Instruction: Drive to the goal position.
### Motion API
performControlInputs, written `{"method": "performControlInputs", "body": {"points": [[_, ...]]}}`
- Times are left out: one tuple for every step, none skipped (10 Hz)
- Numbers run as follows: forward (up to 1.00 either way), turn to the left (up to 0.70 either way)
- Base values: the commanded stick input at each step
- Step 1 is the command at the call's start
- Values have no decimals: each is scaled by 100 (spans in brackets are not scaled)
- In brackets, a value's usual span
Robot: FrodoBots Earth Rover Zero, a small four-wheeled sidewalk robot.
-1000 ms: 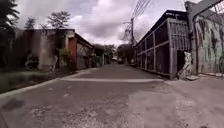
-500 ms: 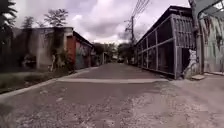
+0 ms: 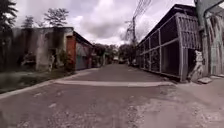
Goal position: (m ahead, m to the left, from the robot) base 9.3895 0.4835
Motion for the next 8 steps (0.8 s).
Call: {"method": "performControlInputs", "body": {"points": [[50, 0], [50, 0], [50, 0], [50, 0], [50, 0], [50, 0], [50, 0], [50, 0]]}}
